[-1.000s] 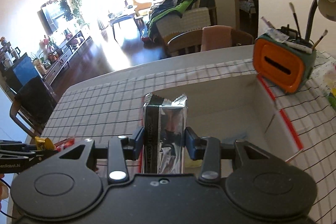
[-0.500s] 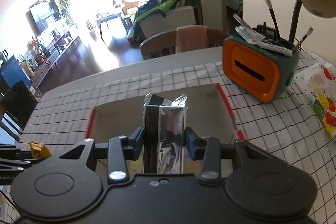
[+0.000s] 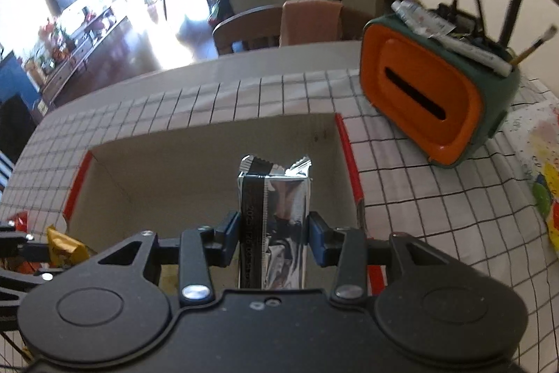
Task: Organize snacks
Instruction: 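Carry the yellow and silver packets over the red box with both tools, then open both tools to drop the packets into the red box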
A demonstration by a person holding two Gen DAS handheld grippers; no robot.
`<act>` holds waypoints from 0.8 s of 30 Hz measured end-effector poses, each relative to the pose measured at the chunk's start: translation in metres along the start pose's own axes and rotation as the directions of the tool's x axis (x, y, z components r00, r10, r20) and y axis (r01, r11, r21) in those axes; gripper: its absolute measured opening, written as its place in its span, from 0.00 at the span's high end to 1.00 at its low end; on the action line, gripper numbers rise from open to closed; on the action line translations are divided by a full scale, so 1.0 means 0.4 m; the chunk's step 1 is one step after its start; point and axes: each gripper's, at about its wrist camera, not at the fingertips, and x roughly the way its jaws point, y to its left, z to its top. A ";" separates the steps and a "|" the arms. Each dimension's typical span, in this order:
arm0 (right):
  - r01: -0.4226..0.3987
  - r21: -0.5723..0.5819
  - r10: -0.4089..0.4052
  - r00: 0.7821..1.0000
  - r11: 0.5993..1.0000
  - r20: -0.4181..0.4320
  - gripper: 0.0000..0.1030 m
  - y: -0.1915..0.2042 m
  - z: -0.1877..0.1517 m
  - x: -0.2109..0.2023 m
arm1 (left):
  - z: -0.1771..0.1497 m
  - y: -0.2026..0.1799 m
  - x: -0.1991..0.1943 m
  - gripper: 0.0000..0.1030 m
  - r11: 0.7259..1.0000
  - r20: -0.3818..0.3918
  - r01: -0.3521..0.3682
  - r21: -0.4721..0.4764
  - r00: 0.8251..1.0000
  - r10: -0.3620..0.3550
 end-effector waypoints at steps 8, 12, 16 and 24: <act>-0.059 -0.063 0.052 0.993 0.996 -0.110 0.61 0.009 -0.004 0.076 | 0.028 -0.024 0.078 0.66 0.999 -0.108 -0.047 -0.005 0.993 0.046; -0.066 -0.088 0.054 0.989 0.994 -0.138 0.61 0.018 -0.009 0.093 | 0.034 -0.031 0.107 0.66 0.998 -0.152 -0.055 -0.013 0.987 0.053; -0.082 -0.098 0.065 0.983 0.992 -0.172 0.61 0.018 -0.005 0.108 | 0.037 -0.045 0.129 0.66 0.997 -0.175 -0.071 0.013 0.982 0.072; -0.098 -0.092 0.078 0.977 0.991 -0.197 0.61 0.013 -0.013 0.119 | 0.035 -0.061 0.169 0.65 0.997 -0.217 -0.074 0.024 0.973 0.078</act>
